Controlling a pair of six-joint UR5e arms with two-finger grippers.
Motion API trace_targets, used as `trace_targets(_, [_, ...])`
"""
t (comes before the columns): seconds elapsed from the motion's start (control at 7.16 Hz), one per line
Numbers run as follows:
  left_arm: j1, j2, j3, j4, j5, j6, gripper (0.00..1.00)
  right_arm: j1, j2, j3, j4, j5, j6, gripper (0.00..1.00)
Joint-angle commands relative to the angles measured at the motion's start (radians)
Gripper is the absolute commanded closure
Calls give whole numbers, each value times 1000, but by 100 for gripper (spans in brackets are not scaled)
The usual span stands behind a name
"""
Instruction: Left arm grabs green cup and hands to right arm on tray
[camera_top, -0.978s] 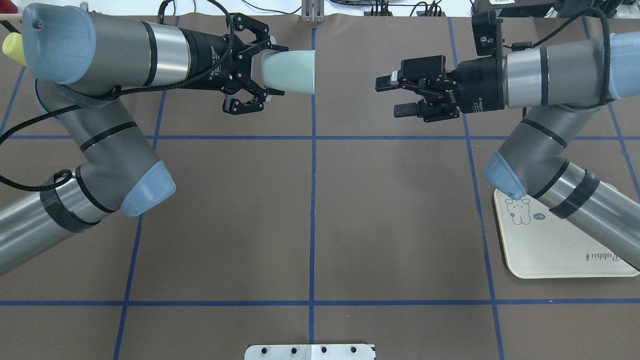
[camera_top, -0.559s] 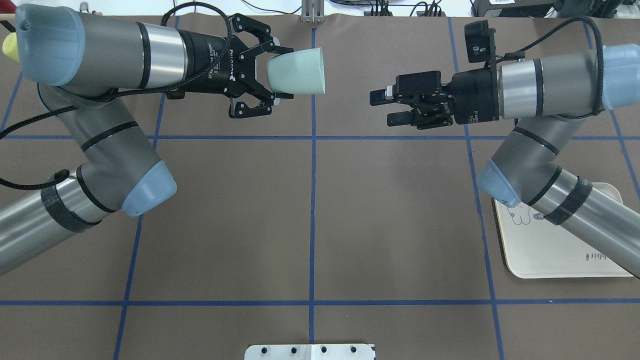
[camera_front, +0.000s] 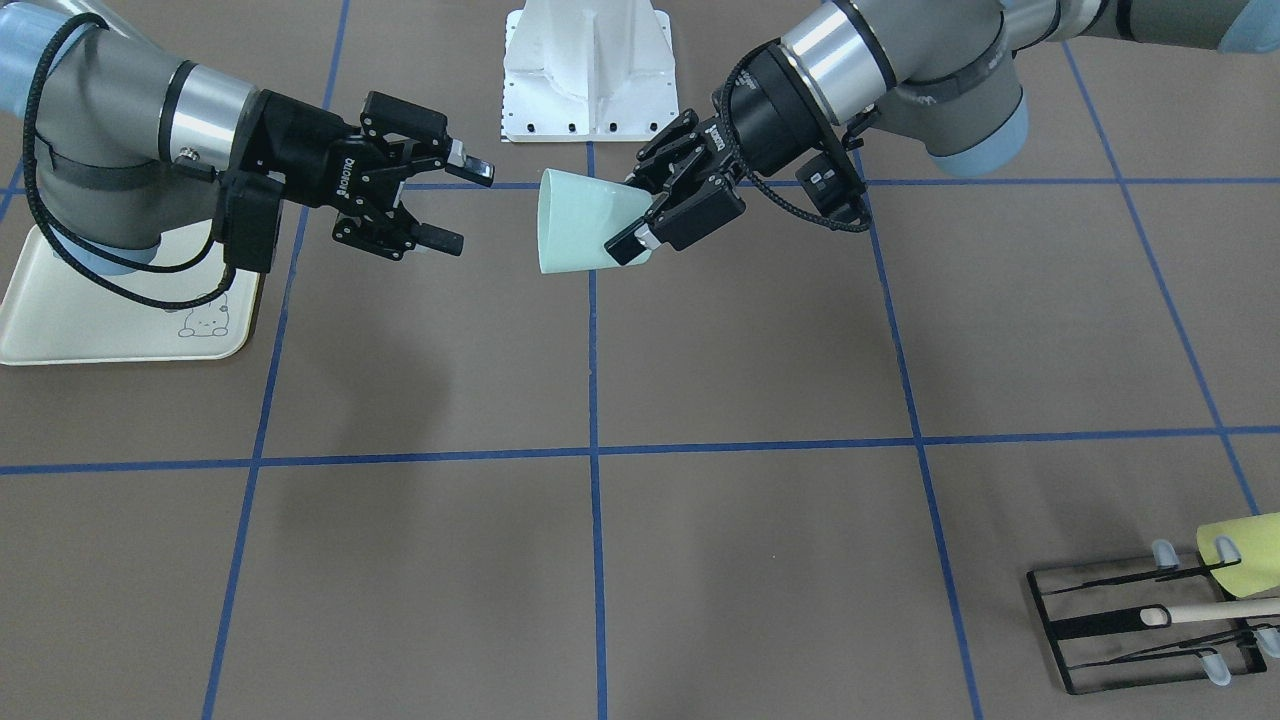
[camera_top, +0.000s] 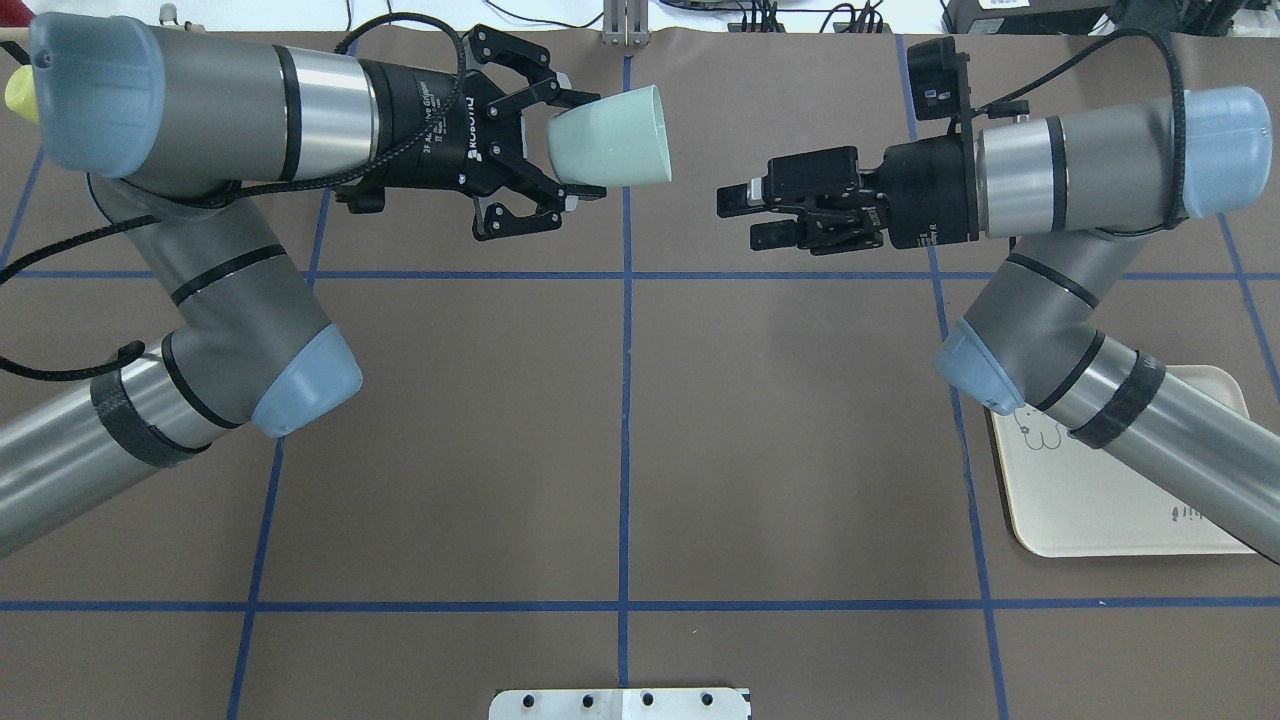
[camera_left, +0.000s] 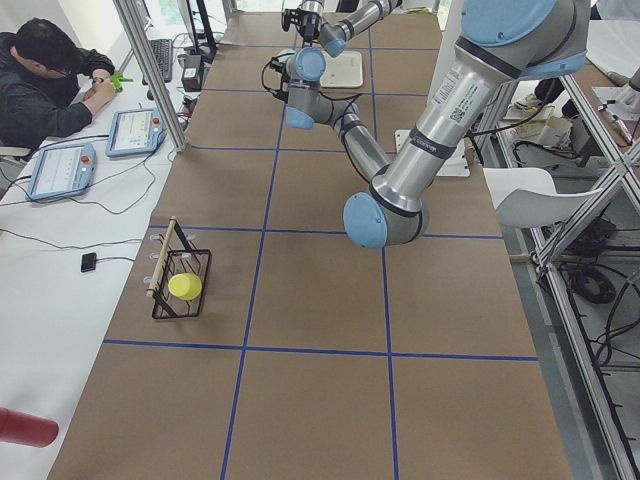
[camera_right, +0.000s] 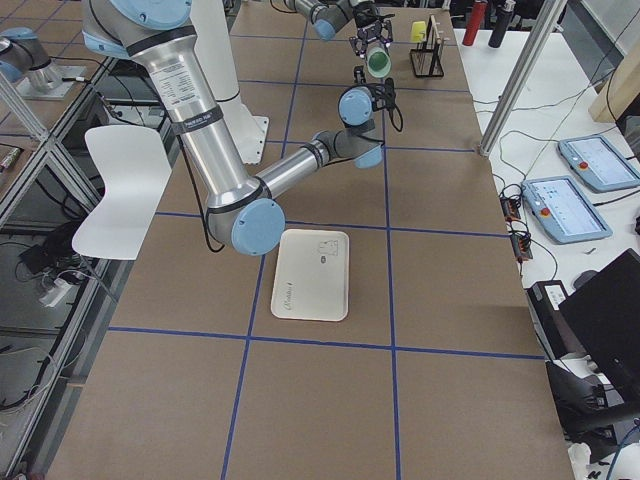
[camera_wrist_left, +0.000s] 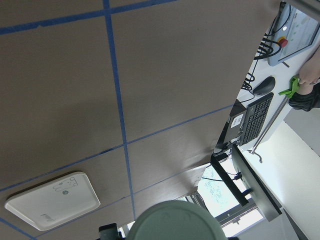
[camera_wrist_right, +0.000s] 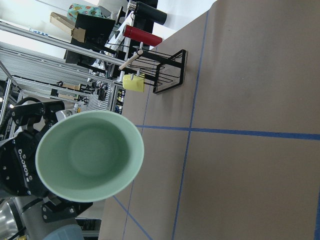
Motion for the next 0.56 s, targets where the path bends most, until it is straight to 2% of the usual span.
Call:
trace_targets(0.0, [18, -4, 0, -8, 0, -5, 75, -3, 8, -3, 0, -2, 0, 11])
trace_targets(0.42, [52, -6, 0, -12, 0, -5, 75, -1, 9, -4, -1, -8, 0, 11])
